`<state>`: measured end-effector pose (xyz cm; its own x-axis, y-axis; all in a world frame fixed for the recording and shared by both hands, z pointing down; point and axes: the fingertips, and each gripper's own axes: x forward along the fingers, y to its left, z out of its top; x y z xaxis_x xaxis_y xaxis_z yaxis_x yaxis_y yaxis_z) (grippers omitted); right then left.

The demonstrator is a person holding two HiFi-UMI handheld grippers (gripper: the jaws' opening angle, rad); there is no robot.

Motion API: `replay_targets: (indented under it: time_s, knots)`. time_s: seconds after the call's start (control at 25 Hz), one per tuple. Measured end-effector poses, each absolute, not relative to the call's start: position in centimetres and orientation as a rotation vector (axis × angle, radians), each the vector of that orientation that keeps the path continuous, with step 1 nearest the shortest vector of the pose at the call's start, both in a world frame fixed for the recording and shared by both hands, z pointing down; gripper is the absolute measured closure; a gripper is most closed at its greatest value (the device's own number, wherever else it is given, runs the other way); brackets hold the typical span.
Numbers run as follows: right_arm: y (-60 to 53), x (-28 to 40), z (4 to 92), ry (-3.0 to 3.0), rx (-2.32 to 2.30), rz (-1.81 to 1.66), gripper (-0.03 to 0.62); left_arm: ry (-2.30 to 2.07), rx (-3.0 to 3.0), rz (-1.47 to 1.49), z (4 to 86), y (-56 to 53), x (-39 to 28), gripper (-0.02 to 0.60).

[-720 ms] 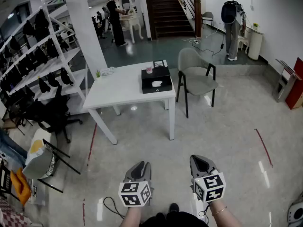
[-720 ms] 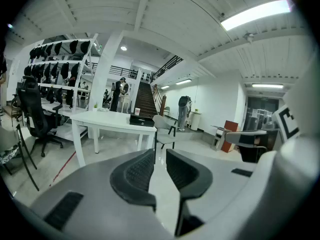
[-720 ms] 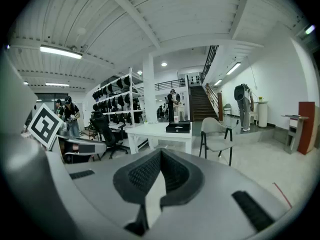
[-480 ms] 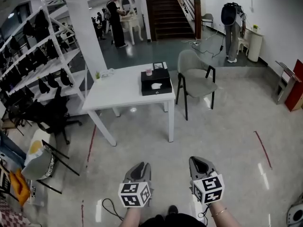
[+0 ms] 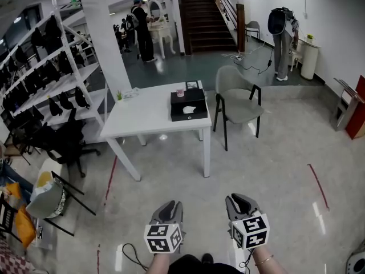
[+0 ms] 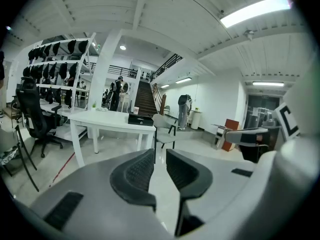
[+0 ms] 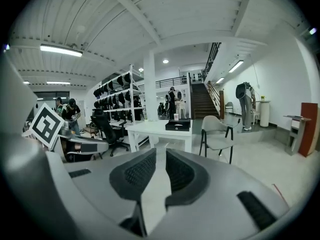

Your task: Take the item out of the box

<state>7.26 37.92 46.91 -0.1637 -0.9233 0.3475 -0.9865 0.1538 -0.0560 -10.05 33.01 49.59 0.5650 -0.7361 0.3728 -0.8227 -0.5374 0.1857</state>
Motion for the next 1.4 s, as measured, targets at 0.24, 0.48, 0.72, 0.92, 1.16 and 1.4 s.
replay_targets:
  time_s: [0.24,0.48,0.72,0.92,1.16,1.4]
  knots:
    - [36.7,7.4,47.8,-2.229,1.832,0.467,0.468,-1.281,2.454,0.364,50.0,32.0,-9.7,0.505]
    - [33.7,8.0,48.9,-2.230,1.814,0.510,0.434,-1.281,2.439,0.389,50.8,28.9,-9.3,0.505]
    - [28.2,8.6,50.2,-2.215,1.806,0.543,0.430,-1.268,2.426,0.387,52.1,23.2,-8.6,0.505]
    - [21.0,8.6,50.2,-2.223,1.817,0.541,0.427,-1.259,2.437,0.389,52.4,16.1,-8.4,0.505]
    - [12.0,8.2,49.5,-2.214,1.835,0.549,0.425,-1.236,2.449,0.391,51.7,7.2,-8.5,0.505]
    - [4.4,8.2,49.0,-2.199,1.858,0.530,0.424,-1.221,2.461,0.388,51.8,-0.2,-8.7,0.505]
